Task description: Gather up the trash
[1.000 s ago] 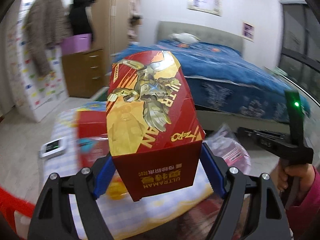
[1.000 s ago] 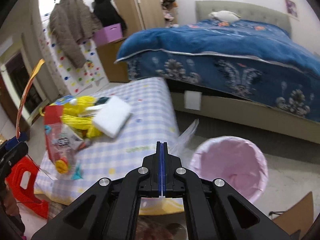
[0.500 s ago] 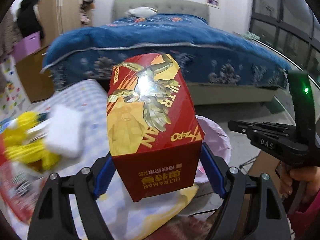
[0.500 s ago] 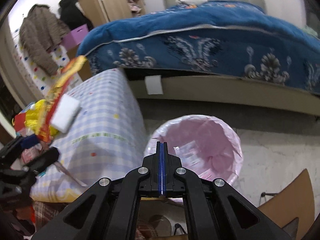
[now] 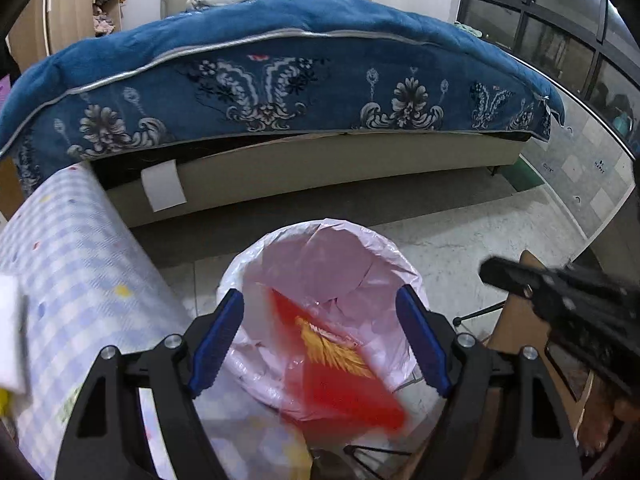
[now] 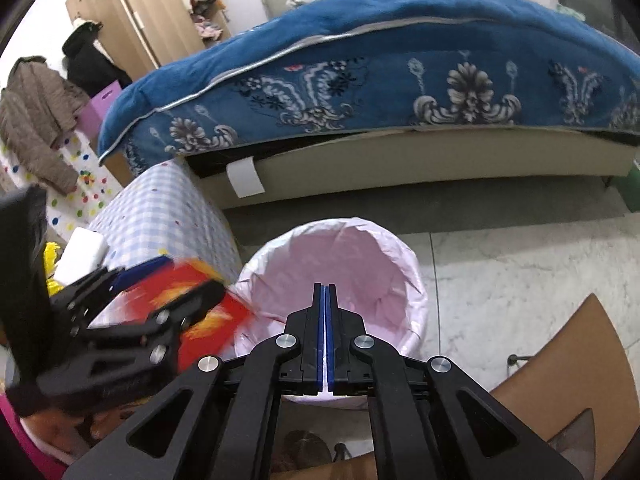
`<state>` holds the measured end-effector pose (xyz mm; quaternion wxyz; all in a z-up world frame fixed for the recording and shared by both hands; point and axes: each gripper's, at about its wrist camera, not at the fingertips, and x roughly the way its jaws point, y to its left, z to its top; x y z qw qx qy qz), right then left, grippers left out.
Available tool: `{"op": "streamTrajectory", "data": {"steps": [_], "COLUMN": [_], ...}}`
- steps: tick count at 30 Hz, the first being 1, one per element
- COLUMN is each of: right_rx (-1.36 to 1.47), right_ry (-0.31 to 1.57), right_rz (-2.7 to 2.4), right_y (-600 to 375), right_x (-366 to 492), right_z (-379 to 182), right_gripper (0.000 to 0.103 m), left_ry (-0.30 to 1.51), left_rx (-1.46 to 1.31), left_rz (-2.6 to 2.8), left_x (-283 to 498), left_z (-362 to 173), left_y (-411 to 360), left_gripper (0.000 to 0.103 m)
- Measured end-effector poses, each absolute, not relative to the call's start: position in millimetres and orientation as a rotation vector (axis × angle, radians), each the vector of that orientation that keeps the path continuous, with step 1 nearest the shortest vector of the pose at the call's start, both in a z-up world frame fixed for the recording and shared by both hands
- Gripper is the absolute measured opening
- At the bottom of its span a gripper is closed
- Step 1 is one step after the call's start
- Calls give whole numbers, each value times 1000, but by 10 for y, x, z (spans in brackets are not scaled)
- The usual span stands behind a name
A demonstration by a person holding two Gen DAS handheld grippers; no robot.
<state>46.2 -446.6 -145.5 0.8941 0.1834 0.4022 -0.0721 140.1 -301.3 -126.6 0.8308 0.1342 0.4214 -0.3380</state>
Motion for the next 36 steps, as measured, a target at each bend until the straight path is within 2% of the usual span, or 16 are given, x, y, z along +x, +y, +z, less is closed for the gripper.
{"op": "streamTrajectory", "data": {"steps": [1, 2, 11, 21, 28, 36], "right_rx": [383, 384, 398, 314, 168, 22], "right_ry": [834, 831, 799, 774, 761, 789], "right_rz": [-153, -160, -149, 29, 190, 381], "right_y": [-4472, -4480, -4356, -3566, -2689, -1682], "right_x": [445, 430, 339, 295, 292, 303], "right_z": [-1459, -1456, -1306, -931, -703, -768], "right_gripper": [4, 4, 4, 7, 37, 60], "left_ry": [902, 901, 831, 700, 661, 670], "left_rx": [289, 293, 250, 197, 121, 52], "left_rz": [-710, -695, -576, -436, -276, -18], "left_x": [1437, 1459, 1283, 656, 357, 172], "left_z": [-1279, -1268, -890, -332, -158, -197], "left_y": [-3045, -3039, -2398, -1419, -546, 529], "left_gripper": [87, 90, 90, 90, 90, 91]}}
